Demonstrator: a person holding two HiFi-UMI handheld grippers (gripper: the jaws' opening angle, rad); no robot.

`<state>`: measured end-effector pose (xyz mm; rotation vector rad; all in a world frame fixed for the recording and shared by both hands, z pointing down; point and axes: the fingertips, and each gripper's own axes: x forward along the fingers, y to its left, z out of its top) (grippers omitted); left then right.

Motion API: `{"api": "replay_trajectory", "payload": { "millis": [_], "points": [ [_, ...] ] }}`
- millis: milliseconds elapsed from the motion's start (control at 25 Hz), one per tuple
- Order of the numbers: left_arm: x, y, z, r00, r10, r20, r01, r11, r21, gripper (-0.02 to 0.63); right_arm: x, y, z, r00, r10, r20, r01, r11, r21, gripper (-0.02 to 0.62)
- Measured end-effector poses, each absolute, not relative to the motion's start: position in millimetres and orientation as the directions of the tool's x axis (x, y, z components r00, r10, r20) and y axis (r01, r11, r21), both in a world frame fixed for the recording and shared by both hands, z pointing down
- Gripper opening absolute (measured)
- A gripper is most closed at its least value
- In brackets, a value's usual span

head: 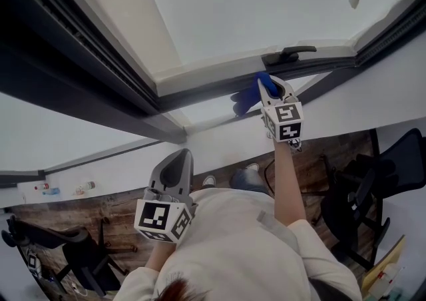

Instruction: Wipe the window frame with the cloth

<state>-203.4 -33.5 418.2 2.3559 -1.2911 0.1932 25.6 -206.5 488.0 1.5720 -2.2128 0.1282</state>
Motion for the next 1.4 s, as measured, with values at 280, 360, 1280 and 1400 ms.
{"api": "replay_trajectory", "payload": {
  "millis": [280,360,1280,1400],
  "points": [
    [-196,-33,417,0.561,-0.760,0.328,-0.824,-0.475,0.309,0.005,29,-207,489,-0.323,-0.890,0.323,-0.936,0.351,0.031,0.049],
    [-195,-32,416,0.566,-0.756,0.328,-0.821,-0.480,0.308,0.005,31,-206,489,-0.332,-0.895,0.299,-0.938,0.347,-0.001,0.049],
    [-206,-23,415,0.534,-0.772,0.345,-0.843,-0.455,0.287,0.005,93,-216,484,-0.046,-0.912,0.407,-0.949,0.167,0.267,0.049],
    [-205,-22,415,0.530,-0.774,0.346,-0.845,-0.450,0.287,0.006,92,-216,484,-0.044,-0.914,0.403,-0.915,0.199,0.352,0.049]
  ]
}}
